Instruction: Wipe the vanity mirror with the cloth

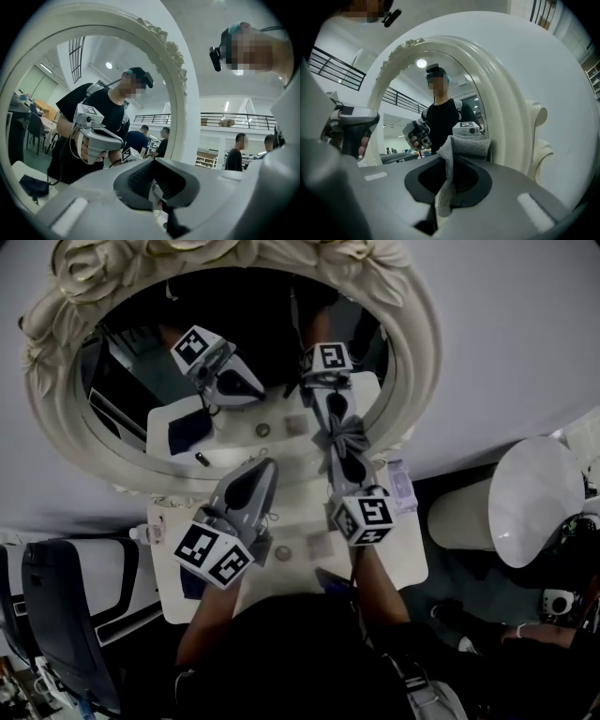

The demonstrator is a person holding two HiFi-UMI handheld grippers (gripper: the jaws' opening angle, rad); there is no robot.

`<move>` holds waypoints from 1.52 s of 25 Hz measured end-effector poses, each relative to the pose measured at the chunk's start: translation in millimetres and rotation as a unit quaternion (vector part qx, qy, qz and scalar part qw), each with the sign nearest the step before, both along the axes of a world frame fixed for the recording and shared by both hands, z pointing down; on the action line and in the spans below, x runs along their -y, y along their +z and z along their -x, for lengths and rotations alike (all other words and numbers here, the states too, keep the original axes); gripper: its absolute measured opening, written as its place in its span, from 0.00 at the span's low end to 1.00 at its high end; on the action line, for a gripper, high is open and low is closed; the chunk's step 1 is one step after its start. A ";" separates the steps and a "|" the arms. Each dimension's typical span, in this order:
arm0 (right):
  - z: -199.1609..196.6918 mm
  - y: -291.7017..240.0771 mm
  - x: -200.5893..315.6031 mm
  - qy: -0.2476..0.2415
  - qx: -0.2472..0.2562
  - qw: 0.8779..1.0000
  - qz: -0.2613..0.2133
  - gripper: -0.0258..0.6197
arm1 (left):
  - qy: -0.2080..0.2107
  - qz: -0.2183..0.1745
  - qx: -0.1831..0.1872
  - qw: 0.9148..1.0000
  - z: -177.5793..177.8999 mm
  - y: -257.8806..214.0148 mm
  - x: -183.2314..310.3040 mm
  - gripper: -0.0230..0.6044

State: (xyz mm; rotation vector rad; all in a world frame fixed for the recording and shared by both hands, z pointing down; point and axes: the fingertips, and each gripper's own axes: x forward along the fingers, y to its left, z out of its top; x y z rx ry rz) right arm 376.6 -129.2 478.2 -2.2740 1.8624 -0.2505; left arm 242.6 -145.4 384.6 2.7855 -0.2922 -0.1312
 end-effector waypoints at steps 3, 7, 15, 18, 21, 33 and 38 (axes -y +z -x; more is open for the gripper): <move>1.1 1.3 2.1 -0.003 0.001 1.000 0.000 0.07 | -0.011 0.005 0.003 1.000 2.0 4.9 6.9 0.03; 3.0 -1.0 3.8 -0.007 0.011 1.000 -0.007 0.07 | -0.023 0.010 0.005 1.000 3.5 8.4 13.6 0.03; 15.4 2.9 7.7 -0.031 0.017 0.999 -0.010 0.07 | -0.042 0.007 0.008 0.999 9.7 8.0 8.0 0.03; 17.6 5.7 8.1 -0.042 0.015 0.999 -0.012 0.07 | -0.052 0.005 0.008 0.999 11.8 9.3 5.7 0.03; 29.6 7.4 15.6 -0.056 0.016 0.998 -0.010 0.07 | -0.065 0.008 0.010 0.998 24.0 11.3 10.7 0.03; 154.5 -1.1 83.4 -0.149 -0.001 0.989 0.002 0.07 | -0.127 0.017 -0.012 0.992 127.6 3.2 51.5 0.03; 194.6 -2.5 103.7 -0.189 -0.005 0.982 0.000 0.07 | -0.160 0.018 -0.009 0.987 161.7 4.8 58.2 0.03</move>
